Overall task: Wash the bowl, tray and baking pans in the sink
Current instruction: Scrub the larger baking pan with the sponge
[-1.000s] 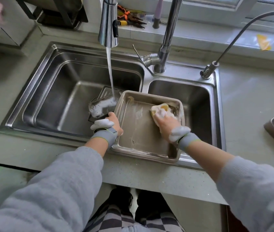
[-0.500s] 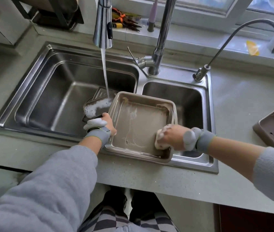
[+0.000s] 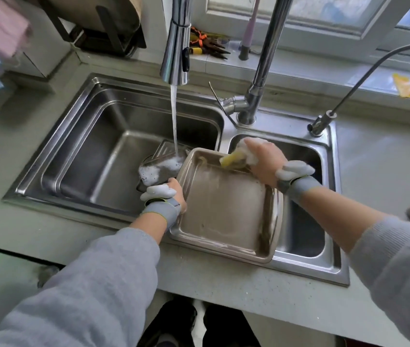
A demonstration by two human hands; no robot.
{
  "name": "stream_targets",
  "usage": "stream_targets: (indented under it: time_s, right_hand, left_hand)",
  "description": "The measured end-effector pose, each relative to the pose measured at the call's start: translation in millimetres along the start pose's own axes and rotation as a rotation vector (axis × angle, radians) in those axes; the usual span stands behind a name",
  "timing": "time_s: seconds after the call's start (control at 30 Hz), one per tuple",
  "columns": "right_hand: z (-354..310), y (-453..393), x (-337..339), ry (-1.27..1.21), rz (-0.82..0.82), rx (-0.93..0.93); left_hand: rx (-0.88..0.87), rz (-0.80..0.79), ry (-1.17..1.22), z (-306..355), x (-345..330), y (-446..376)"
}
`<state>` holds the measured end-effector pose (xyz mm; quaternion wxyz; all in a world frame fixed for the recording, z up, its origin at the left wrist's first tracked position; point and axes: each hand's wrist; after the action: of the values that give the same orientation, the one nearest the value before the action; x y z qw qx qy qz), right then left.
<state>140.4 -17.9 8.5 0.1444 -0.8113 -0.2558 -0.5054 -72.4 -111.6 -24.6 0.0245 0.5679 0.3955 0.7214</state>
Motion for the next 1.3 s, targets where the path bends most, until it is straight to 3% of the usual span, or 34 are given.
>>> stream_targets:
  time_s: [0.07, 0.17, 0.37, 0.57, 0.77, 0.9, 1.0, 1.2, 1.3]
  right_hand:
    - [-16, -19, -11, -0.050, 0.237, -0.025]
    - [-30, -40, -39, -0.009, 0.063, -0.178]
    - [-38, -77, -51, -0.138, -0.347, -0.181]
    - [-40, -89, -57, 0.278, -0.325, -0.113]
    - [0, -44, -35, 0.341, -0.298, -0.214]
    - [38, 4, -21, 0.236, -0.236, -0.547]
    - [46, 33, -19, -0.029, -0.191, -0.788]
    - [5, 102, -50, -0.570, -0.051, -1.020]
    - [-14, 137, -60, -0.529, -0.068, -1.010]
  left_hand:
    - [-0.026, -0.026, 0.015, -1, 3, -12]
    - [-0.097, 0.026, 0.175, 4, 10, -28]
    - [-0.189, 0.076, 0.203, 15, 11, -48]
    - [-0.167, 0.024, 0.314, 27, -1, -48]
    - [-0.120, 0.005, 0.298, 31, 1, -40]
    - [-0.094, -0.020, 0.260, 29, 3, -37]
    - [-0.086, -0.035, 0.255, 28, 5, -33]
    - [-0.041, -0.026, 0.309, 29, -1, -24]
    - [-0.032, -0.052, 0.355, 27, 1, -18]
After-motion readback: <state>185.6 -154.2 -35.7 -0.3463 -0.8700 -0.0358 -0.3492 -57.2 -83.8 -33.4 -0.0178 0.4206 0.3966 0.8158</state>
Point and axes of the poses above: each hand's wrist, its own y-axis away from the middle knuckle, its own x-axis out of the back of the hand, z = x × y, and after that the axes turned 5 degrees about x, right-handed
